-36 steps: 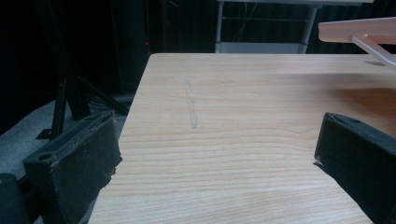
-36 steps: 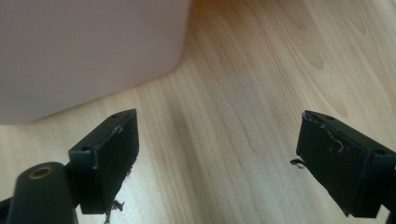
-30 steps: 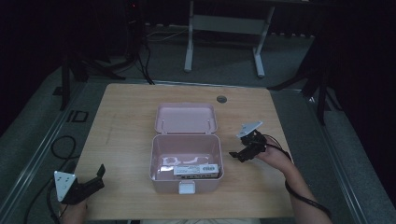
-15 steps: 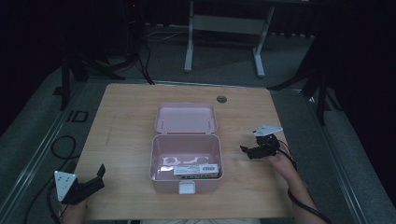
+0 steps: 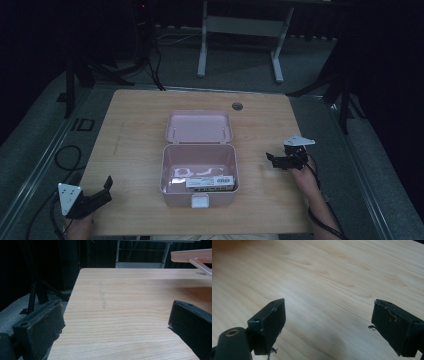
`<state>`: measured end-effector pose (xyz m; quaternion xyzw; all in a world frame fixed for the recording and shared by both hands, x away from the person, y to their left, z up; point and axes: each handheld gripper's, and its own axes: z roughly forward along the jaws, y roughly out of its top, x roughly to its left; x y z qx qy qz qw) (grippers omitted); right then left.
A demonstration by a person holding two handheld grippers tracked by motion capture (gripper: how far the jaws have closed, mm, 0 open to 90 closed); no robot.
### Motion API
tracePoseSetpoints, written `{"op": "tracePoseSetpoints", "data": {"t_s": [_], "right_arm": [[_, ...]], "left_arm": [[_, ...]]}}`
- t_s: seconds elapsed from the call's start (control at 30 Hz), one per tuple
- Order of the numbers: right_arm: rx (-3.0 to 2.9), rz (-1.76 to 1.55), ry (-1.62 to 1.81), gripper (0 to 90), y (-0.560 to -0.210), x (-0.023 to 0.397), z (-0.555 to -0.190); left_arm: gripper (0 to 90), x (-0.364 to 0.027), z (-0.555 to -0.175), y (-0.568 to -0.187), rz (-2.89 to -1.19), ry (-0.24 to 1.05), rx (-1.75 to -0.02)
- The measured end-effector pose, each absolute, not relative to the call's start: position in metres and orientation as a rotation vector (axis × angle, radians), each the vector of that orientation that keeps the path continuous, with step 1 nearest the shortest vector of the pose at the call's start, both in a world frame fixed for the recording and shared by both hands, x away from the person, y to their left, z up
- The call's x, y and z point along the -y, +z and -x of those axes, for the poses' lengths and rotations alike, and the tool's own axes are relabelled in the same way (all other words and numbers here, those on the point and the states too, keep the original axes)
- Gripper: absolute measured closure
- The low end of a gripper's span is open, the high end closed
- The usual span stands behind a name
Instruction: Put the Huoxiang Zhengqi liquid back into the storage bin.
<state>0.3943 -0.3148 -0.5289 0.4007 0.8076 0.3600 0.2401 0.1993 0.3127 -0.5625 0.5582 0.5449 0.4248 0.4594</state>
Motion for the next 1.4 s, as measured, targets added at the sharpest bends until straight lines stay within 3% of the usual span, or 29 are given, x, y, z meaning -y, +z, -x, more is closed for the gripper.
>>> {"op": "tracePoseSetpoints", "data": {"t_s": [1.4], "right_arm": [[-2.114,-1.358,1.183,12.9,-0.555,0.35,-0.392]], "left_arm": [[0.2,-0.313,-0.199,-0.563,-1.374,1.041,-1.337]]}}
